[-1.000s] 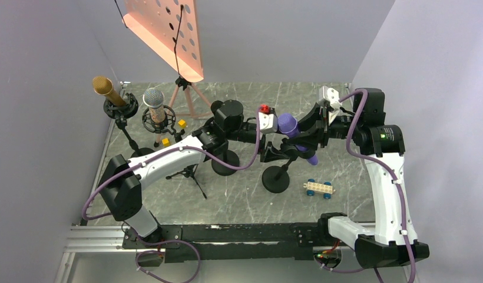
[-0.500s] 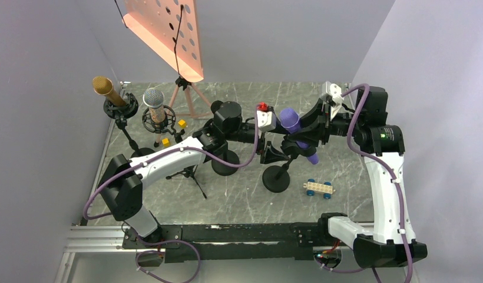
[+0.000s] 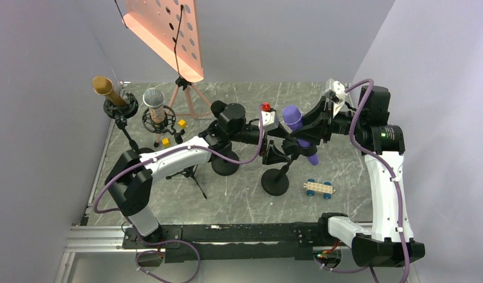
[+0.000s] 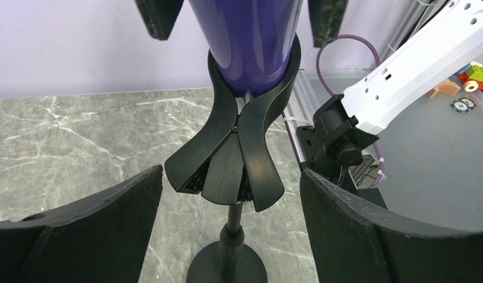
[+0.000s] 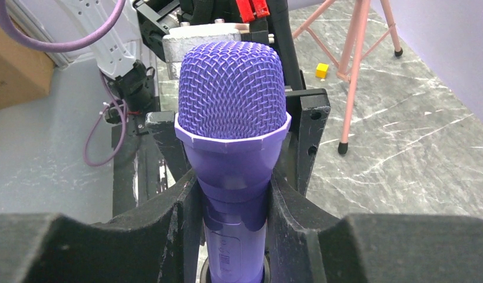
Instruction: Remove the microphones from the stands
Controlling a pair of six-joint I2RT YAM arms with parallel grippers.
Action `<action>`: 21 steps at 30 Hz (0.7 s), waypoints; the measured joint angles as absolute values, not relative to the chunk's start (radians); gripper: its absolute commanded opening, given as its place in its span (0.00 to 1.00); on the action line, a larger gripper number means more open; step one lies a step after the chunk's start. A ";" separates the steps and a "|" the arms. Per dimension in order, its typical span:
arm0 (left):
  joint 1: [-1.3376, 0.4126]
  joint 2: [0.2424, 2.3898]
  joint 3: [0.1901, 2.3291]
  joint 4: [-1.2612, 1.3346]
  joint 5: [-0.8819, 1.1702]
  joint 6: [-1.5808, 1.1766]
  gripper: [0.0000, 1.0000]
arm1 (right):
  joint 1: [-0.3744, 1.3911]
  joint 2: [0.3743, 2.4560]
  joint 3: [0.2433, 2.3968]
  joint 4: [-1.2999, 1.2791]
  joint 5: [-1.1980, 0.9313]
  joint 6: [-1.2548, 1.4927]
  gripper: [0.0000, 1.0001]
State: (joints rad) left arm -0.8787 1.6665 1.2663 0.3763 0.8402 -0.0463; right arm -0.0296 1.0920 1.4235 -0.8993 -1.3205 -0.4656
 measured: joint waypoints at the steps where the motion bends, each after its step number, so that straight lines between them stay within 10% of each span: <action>1: -0.879 1.667 1.266 0.377 0.840 -0.047 0.88 | -0.030 1.092 1.417 -0.886 -1.322 -0.455 0.00; 12: -0.881 1.667 1.270 0.386 0.841 -0.057 0.72 | -0.032 1.090 1.393 -0.826 -1.335 -0.409 0.00; 21: -0.878 1.683 1.287 0.389 0.856 -0.107 0.00 | -0.034 1.071 1.374 -0.782 -1.347 -0.358 0.00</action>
State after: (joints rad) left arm -0.8776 1.6829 1.2869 0.3885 0.8562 -0.1074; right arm -0.0341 1.0706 1.3735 -0.7818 -1.3468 -0.3580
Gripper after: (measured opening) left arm 0.244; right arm 0.405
